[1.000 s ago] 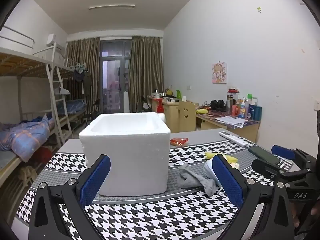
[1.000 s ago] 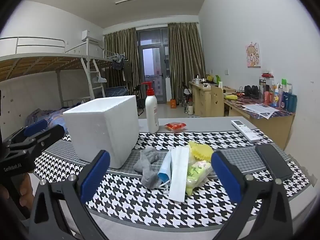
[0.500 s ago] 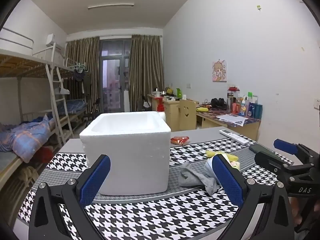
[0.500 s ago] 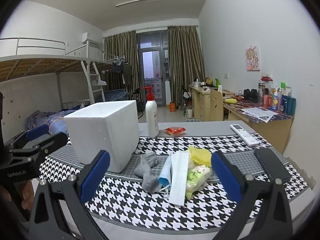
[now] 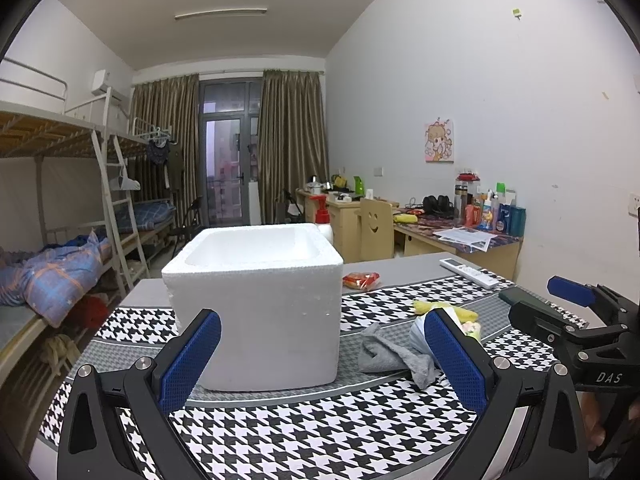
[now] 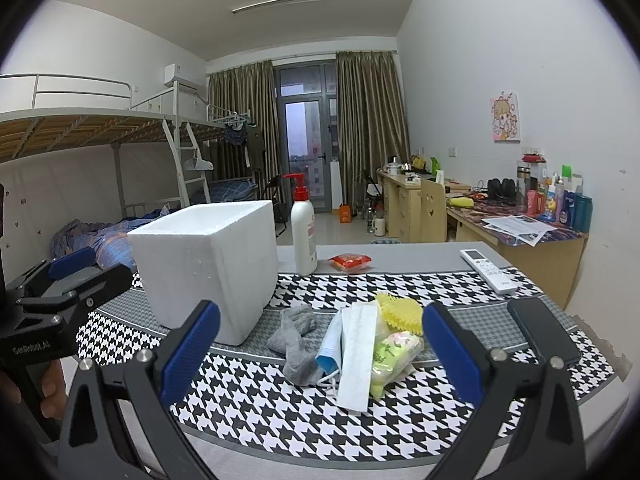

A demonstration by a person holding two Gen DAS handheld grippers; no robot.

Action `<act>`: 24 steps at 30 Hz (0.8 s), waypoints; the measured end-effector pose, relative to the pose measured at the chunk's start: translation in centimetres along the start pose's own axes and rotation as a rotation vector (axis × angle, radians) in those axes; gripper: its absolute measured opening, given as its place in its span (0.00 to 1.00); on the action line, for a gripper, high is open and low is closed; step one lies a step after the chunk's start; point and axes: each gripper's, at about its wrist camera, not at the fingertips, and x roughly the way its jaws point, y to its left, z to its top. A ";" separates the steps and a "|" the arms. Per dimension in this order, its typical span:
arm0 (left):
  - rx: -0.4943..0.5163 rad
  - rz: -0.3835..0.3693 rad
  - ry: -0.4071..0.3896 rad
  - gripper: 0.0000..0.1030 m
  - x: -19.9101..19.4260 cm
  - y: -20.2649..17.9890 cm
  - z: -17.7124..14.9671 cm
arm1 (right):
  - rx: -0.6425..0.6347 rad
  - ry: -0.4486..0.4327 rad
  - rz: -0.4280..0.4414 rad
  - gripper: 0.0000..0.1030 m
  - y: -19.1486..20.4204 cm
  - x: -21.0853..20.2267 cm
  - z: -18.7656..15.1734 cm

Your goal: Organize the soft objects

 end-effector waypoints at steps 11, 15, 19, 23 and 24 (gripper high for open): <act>-0.003 0.000 0.008 0.99 0.1 -0.1 0.0 | -0.005 0.003 0.004 0.99 0.2 0.1 0.0; -0.004 -0.003 0.011 0.99 0.0 0.0 0.0 | -0.005 0.003 0.002 0.99 0.2 0.1 0.0; -0.004 -0.004 0.011 0.99 0.0 0.1 0.0 | -0.003 0.004 0.000 0.99 0.2 0.0 0.0; -0.012 -0.002 0.013 0.99 0.1 0.1 0.0 | -0.004 0.006 0.003 0.99 0.1 0.1 0.0; -0.011 -0.002 0.015 0.99 0.2 0.1 0.0 | -0.004 0.006 0.003 0.99 0.1 0.1 -0.1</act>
